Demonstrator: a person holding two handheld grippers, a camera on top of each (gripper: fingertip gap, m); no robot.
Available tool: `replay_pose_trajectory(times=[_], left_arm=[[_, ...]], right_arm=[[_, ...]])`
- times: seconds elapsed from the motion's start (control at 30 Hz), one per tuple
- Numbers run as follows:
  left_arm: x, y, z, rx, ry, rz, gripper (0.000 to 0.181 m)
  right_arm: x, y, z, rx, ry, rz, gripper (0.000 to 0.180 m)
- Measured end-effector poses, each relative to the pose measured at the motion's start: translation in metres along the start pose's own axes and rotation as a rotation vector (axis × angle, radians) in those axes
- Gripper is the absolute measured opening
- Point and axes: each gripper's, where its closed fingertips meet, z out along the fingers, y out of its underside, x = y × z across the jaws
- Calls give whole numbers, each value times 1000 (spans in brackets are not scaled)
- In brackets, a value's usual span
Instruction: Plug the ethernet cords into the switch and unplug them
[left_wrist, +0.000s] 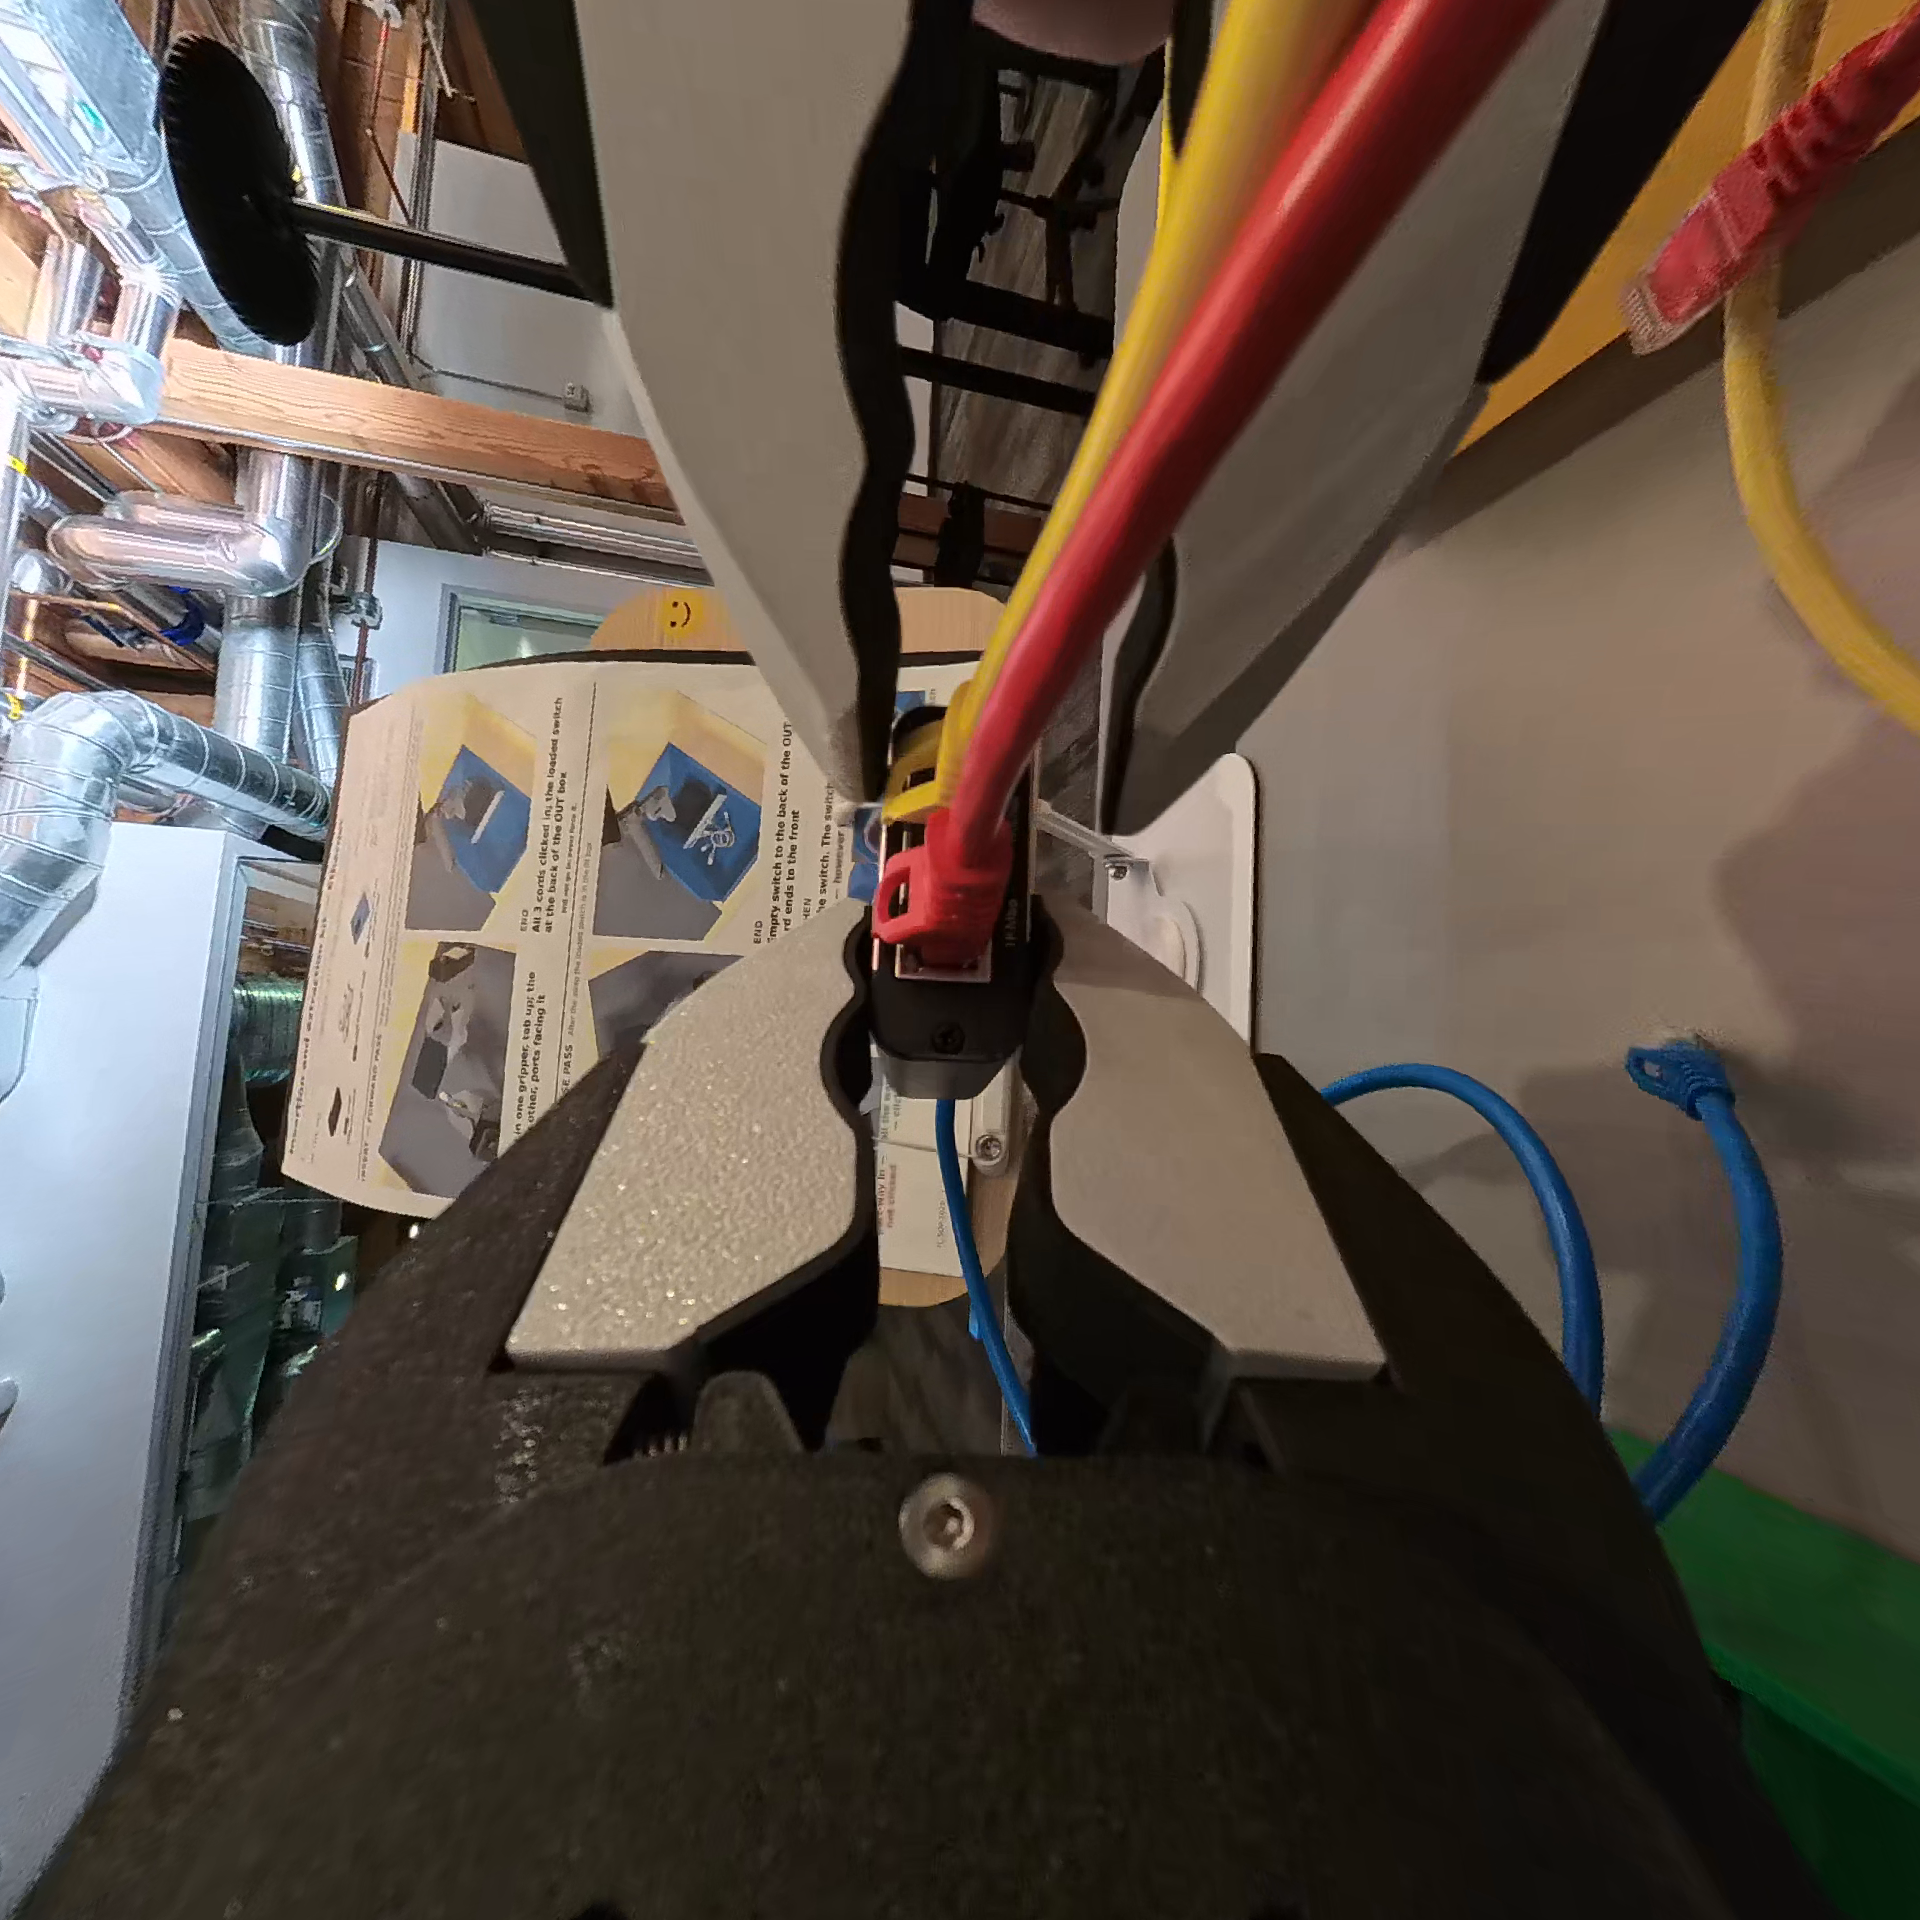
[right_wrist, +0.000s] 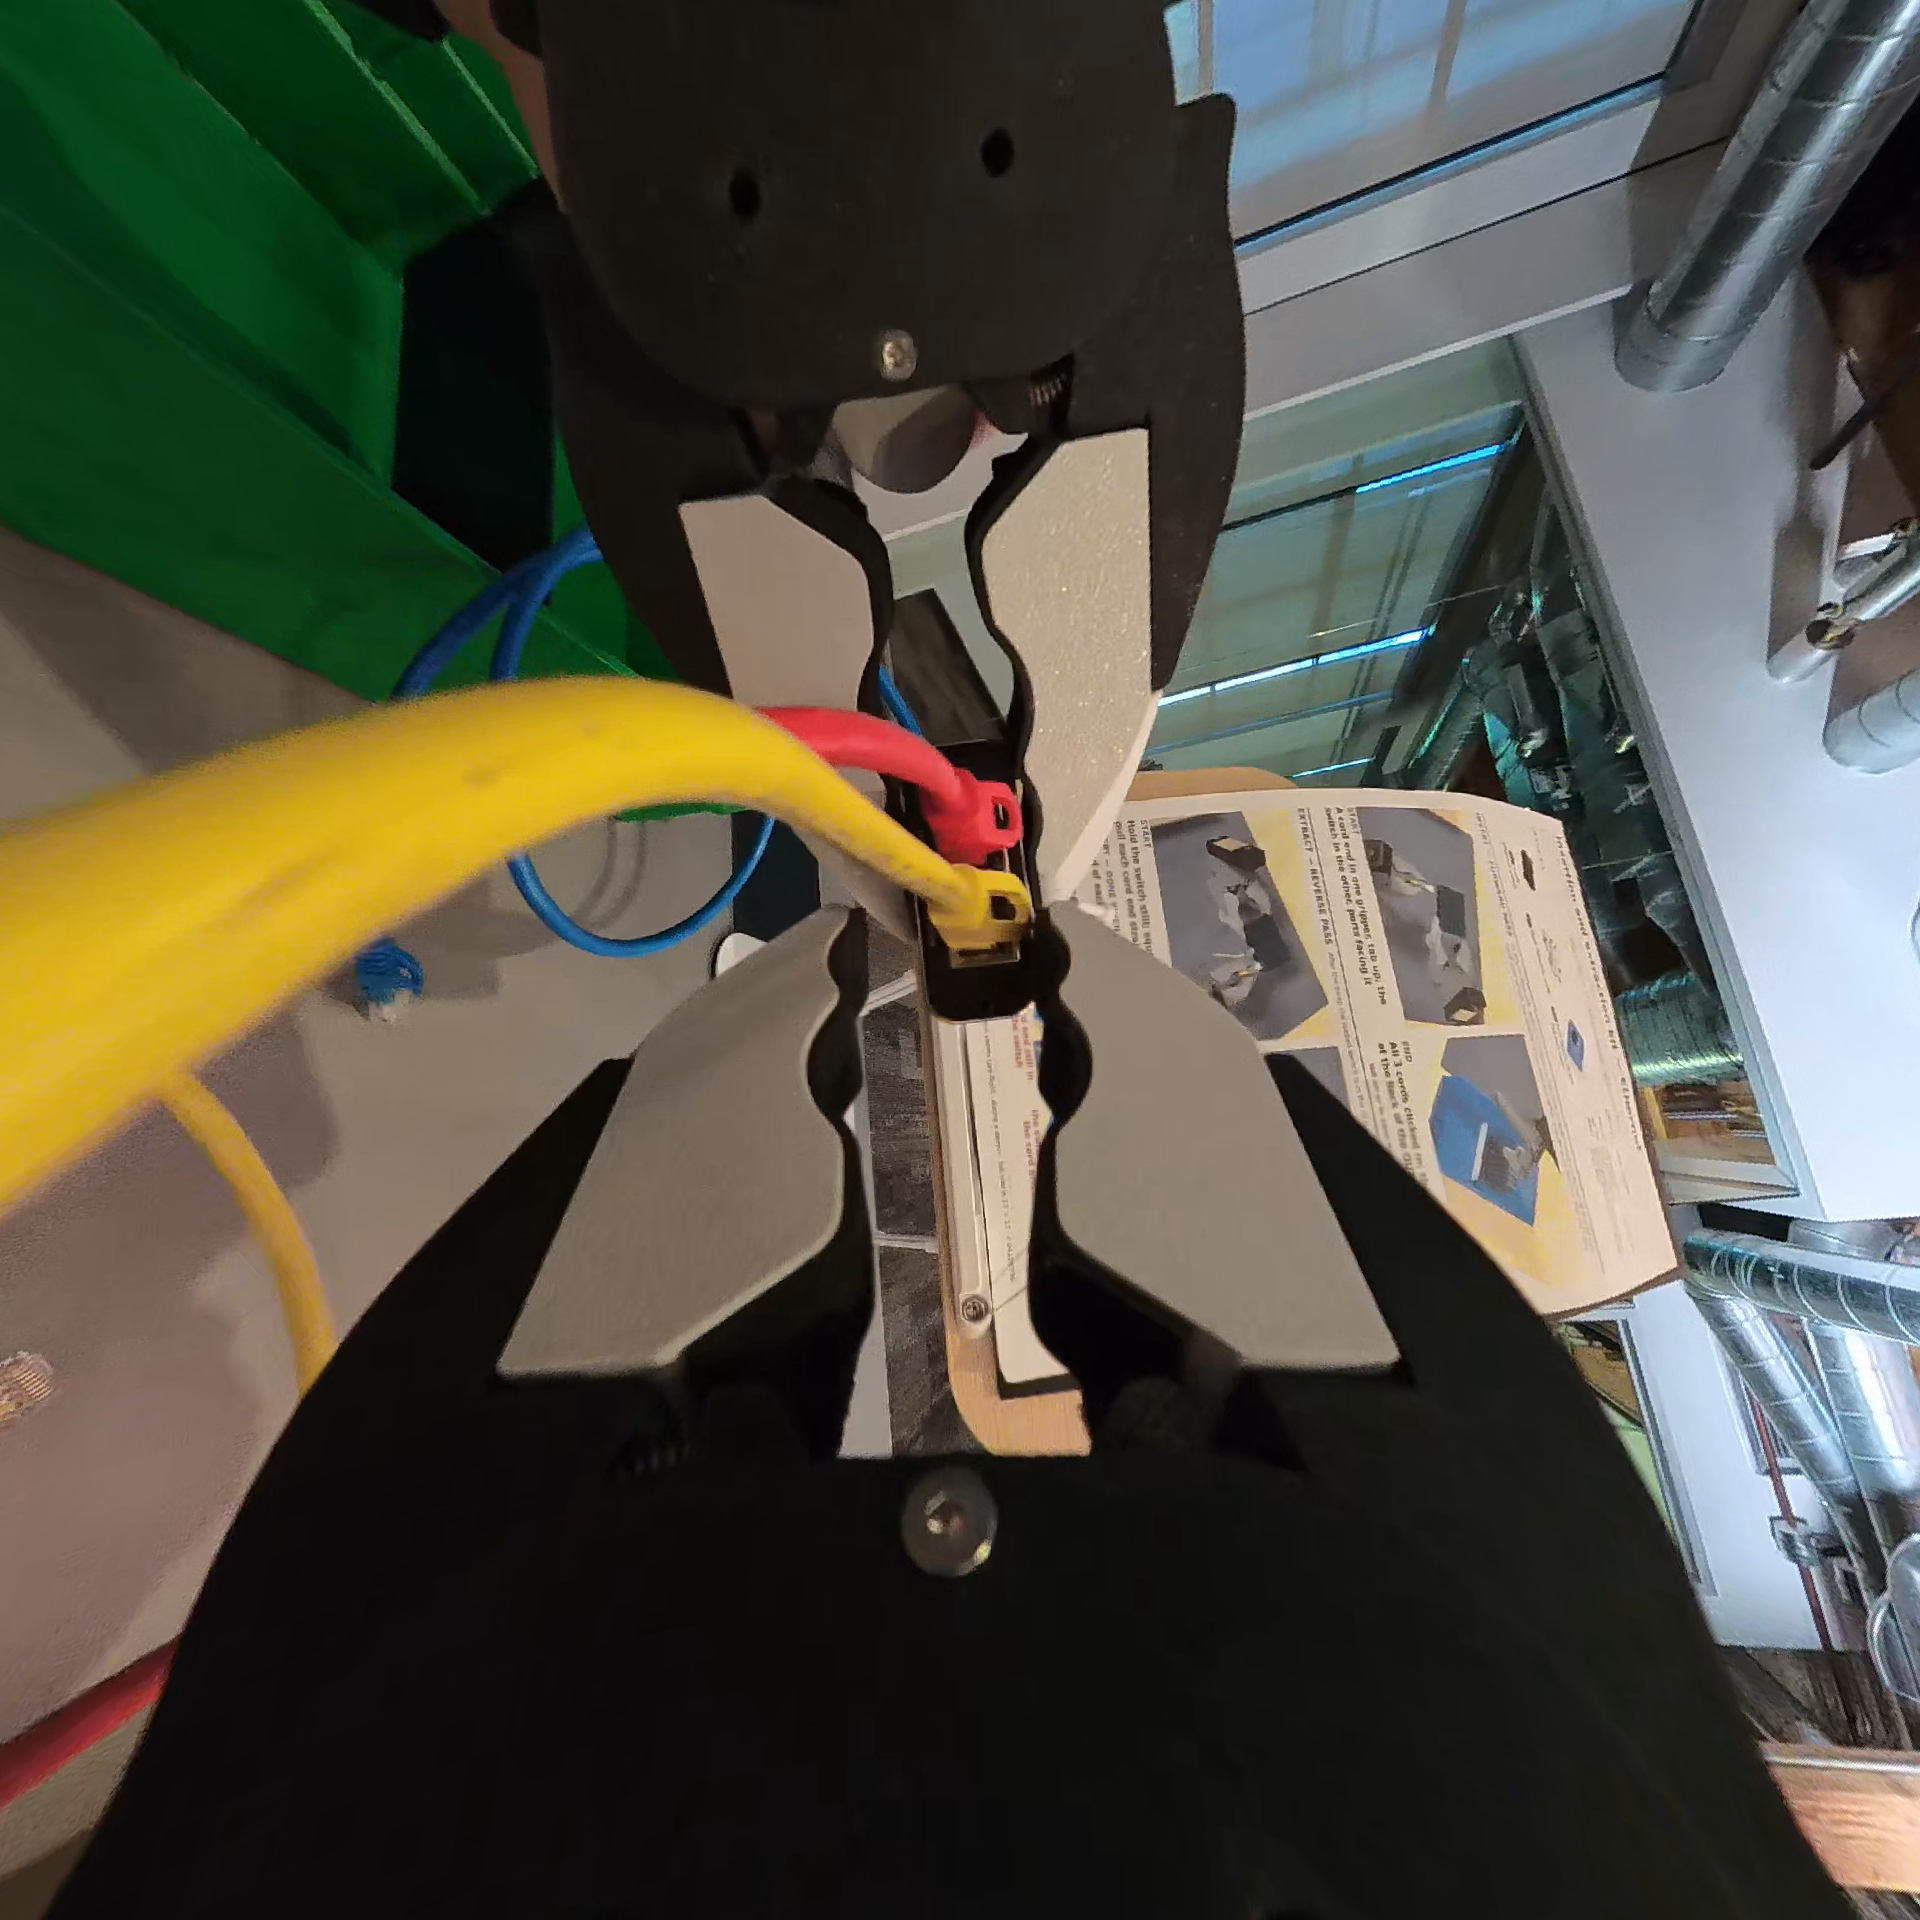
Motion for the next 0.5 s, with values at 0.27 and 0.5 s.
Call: replay_pose_trajectory(times=[0.27, 0.5], left_arm=[[7, -6, 5, -6, 38, -14, 24], [2, -5, 3, -31, 32, -38, 24]], right_arm=[[2, -1, -1, -7, 25, -18, 18], [8, -1, -2, -43, 47, -18, 17]])
